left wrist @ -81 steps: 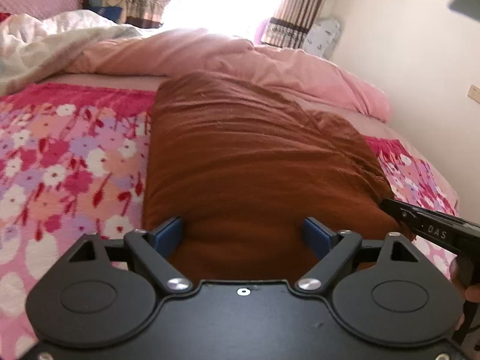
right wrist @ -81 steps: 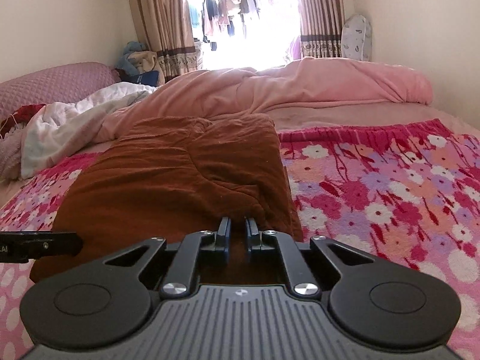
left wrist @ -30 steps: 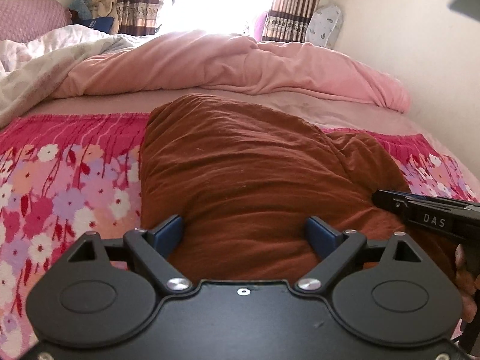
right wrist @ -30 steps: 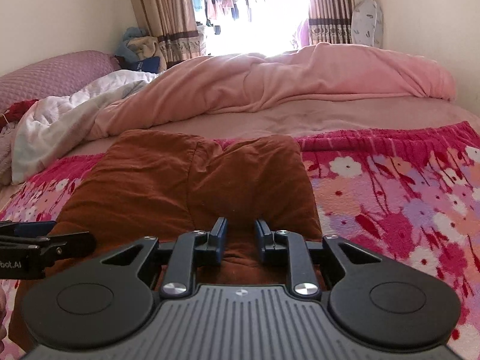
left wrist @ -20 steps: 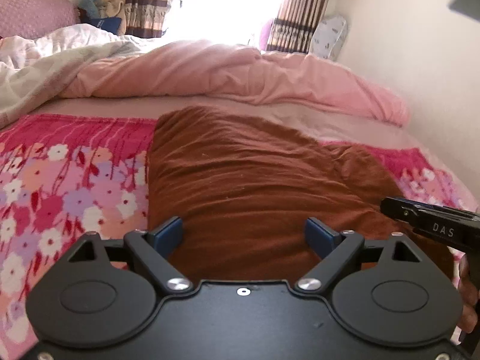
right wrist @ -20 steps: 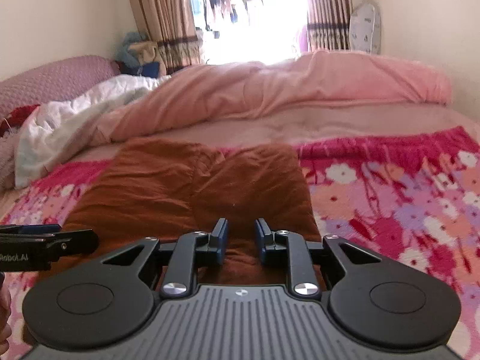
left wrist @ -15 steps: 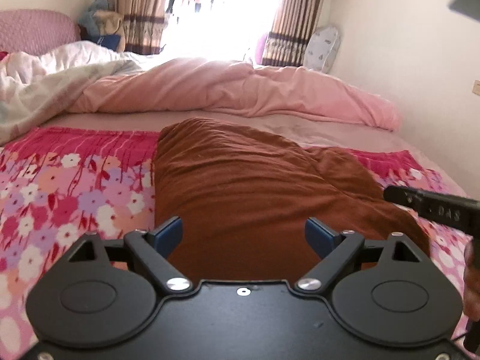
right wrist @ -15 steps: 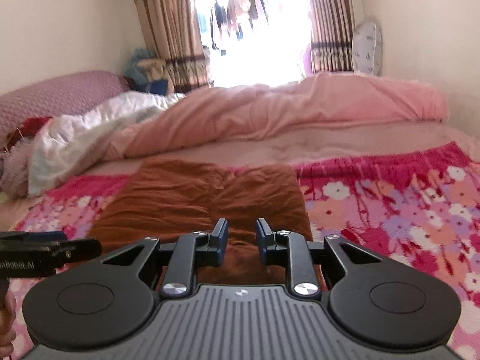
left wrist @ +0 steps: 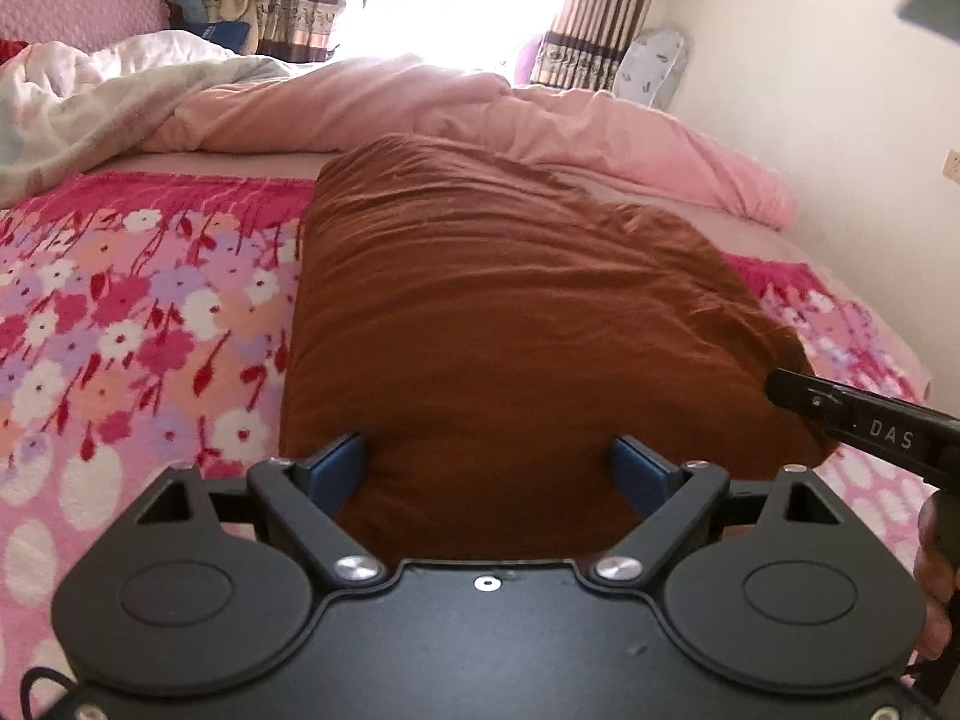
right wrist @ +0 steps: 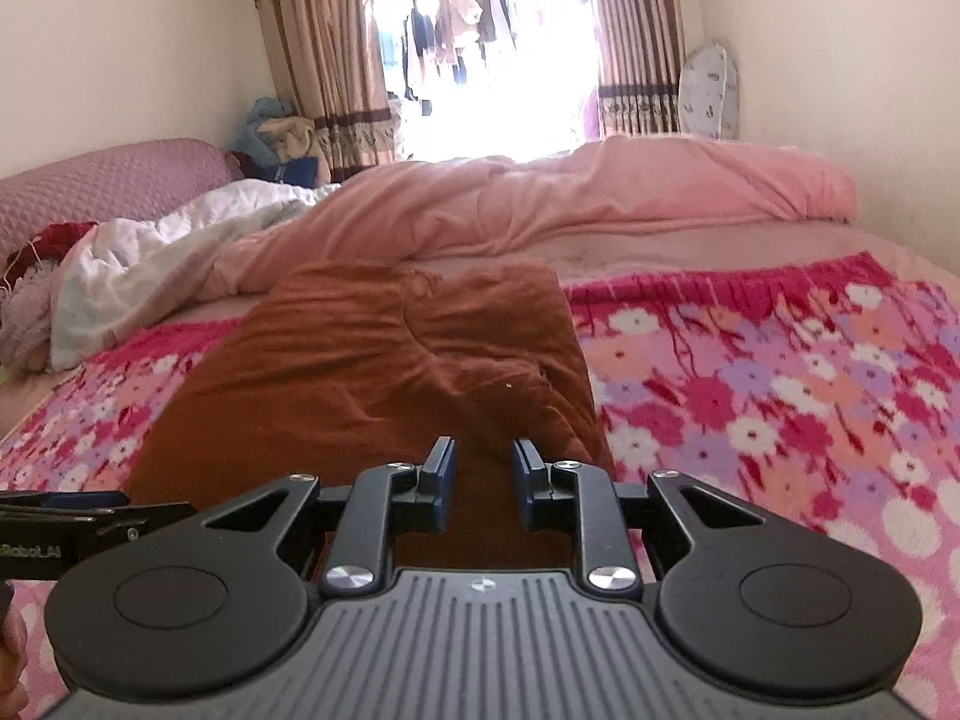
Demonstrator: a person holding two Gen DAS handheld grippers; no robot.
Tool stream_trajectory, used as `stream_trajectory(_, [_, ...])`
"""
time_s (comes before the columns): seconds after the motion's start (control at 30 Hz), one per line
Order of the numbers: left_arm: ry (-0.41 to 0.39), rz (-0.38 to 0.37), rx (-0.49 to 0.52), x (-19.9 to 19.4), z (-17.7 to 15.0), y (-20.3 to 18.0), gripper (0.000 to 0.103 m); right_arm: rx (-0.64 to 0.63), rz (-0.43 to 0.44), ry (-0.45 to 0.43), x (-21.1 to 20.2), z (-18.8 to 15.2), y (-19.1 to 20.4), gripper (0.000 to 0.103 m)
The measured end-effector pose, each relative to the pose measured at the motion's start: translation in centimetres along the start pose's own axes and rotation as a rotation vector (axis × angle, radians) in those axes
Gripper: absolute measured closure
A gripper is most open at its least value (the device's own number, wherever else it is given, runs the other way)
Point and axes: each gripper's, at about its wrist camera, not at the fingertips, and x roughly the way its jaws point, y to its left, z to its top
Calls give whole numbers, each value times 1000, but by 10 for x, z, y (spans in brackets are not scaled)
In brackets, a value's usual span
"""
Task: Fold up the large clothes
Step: 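Press and smooth the coat bundle top with both open grippers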
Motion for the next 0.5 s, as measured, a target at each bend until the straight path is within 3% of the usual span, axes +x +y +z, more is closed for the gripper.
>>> stream_trajectory(0.5, [-3, 8, 22, 10, -5, 5, 10, 22, 10, 25, 14, -14, -4, 77])
